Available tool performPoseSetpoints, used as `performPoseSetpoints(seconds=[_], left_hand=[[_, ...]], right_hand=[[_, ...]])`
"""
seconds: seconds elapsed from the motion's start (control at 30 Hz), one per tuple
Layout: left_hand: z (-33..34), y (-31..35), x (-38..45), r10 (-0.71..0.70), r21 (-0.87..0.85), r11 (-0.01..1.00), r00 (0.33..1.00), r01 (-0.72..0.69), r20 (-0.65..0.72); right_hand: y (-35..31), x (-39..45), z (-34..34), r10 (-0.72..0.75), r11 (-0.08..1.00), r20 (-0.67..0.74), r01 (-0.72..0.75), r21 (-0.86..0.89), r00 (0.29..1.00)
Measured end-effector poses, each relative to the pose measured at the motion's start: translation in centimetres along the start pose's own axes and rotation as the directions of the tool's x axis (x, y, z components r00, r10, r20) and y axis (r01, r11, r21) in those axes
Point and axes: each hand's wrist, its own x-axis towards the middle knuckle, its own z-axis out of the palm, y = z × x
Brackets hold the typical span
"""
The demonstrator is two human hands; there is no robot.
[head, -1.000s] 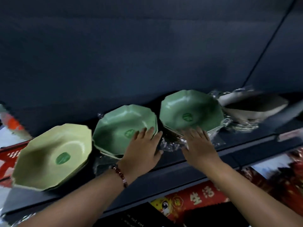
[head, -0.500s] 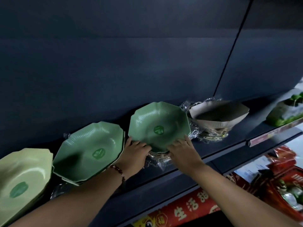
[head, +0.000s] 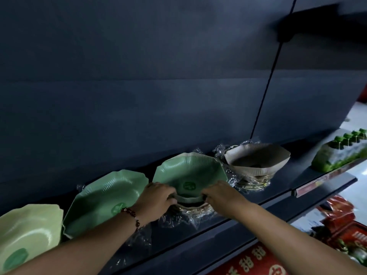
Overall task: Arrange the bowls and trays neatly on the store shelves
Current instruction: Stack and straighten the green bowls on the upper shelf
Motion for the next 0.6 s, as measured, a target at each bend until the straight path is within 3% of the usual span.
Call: performPoseSetpoints(seconds=[0.27, 0.43, 0.6], left_hand=[[-1.9, 0.0, -1.8, -0.069, -0.228, 0.973, 0.991, 0.042, -0.111], [-4.0, -1.6, -5.3, -0.061, -0.213, 0.977, 0.977, 0.016, -0.204], [-7.0, -5.1, -11.8, -0.087, -0.104, 0.993, 0.958, 0.061, -0.273]], right_hand=[[0.4, -1.2, -2.1, 0.064, 0.991, 0.053, -0.070, 0.114, 0.997], [-2.7, -1.2, -2.9, -0.098, 0.990, -0.060, 0.103, 0.098, 0.993], [-8.6, 0.6, -2.6, -0.307, 0.938, -0.124, 0.322, 0.127, 0.944]])
